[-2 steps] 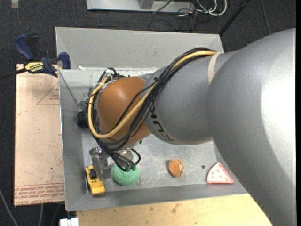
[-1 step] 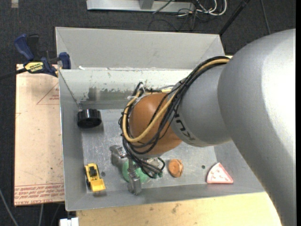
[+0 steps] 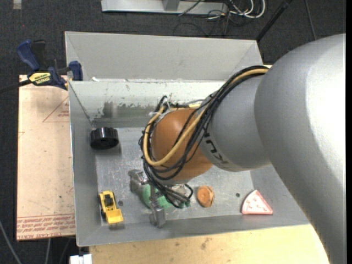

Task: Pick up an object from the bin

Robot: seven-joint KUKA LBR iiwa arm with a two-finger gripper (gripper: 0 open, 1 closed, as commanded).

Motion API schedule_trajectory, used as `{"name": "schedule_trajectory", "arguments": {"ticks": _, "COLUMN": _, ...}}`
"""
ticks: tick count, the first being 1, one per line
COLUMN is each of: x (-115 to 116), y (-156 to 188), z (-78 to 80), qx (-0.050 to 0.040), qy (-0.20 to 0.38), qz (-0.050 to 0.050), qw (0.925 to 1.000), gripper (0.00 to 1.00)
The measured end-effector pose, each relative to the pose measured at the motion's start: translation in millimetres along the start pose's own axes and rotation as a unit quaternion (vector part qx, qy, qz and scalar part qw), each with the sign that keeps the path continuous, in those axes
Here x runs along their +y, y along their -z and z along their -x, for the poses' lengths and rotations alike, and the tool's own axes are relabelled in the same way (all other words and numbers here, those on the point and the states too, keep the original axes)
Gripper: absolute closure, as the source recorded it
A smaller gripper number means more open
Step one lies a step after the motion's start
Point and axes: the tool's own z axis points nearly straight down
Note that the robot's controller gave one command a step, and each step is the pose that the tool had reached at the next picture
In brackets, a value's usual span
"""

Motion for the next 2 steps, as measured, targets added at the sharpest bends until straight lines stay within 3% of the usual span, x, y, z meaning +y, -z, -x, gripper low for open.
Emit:
{"name": "schedule_trajectory", "arguments": {"ticks": 1, "x": -44, "y": 4, "z": 7.9, "qx": 0.0024, "qy": 0.030, "qz": 0.001, "qw": 0.9996, "gripper": 0.00}}
{"name": "schedule_trajectory", "arguments": {"ticks": 2, "x": -88, "y": 5, "z": 43.2, "qx": 0.0025, "qy": -0.070, "qz": 0.000, "qw": 0.9975, "gripper": 1.00}}
